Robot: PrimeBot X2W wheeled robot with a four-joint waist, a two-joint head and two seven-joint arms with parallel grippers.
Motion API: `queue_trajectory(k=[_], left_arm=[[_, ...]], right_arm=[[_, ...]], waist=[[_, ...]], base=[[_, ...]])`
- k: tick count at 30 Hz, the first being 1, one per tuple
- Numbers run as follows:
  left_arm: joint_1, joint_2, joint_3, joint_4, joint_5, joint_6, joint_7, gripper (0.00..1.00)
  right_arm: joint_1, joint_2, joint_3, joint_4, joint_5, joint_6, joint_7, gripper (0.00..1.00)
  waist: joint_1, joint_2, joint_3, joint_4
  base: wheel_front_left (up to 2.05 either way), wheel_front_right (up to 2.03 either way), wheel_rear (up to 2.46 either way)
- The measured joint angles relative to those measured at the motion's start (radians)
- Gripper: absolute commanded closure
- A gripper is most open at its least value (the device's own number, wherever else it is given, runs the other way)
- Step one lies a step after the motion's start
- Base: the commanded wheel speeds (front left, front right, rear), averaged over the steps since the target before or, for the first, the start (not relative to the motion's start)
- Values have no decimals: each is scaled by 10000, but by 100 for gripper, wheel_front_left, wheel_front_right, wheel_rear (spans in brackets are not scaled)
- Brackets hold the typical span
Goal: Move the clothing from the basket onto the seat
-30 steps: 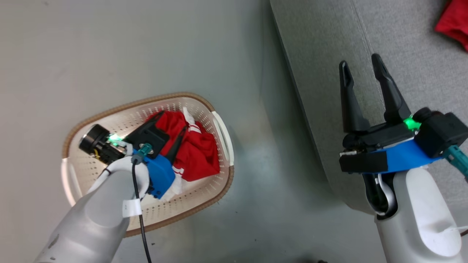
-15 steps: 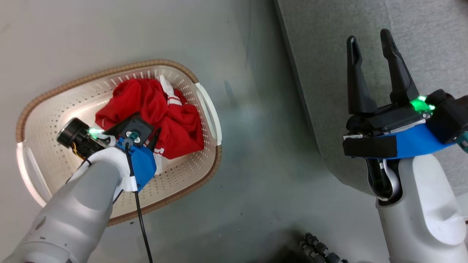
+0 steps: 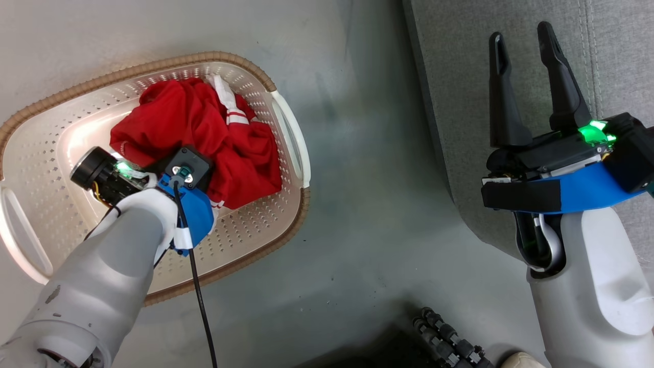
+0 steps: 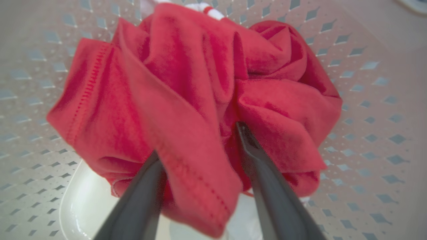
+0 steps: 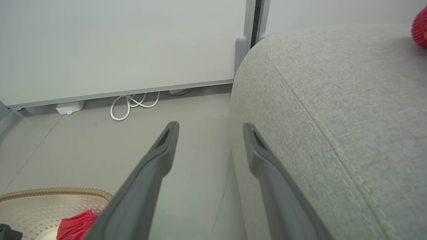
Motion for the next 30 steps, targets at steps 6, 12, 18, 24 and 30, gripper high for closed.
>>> queue_trajectory(k=[6,12,18,24,30], left_arm=[[-107,-81,-362,-38,-290,0,-196,100],[-151,-257,-502,-295,-713,0,-412,100],[-154,-445,-176,-1241,-1131,0,-518,100],[81,-499,581,-2623,-899,13,-529,100],[700,-616,1427,-3735,-353,73,-529,100]], right_arm=[[-26,2,-36,63,-2,0,0,0],[-34,2,-92,194,-94,0,0,0],[29,2,-305,290,-316,0,0,0],[185,6,-464,408,-635,0,0,0],[537,8,-646,591,-849,0,0,0]], waist=[[0,0,-40,106],[0,0,-292,257],[-1,0,-771,546],[0,1,-1469,938],[-1,0,-2337,1320]], base=[[0,0,0],[0,0,0],[0,0,0],[0,0,0],[0,0,0]])
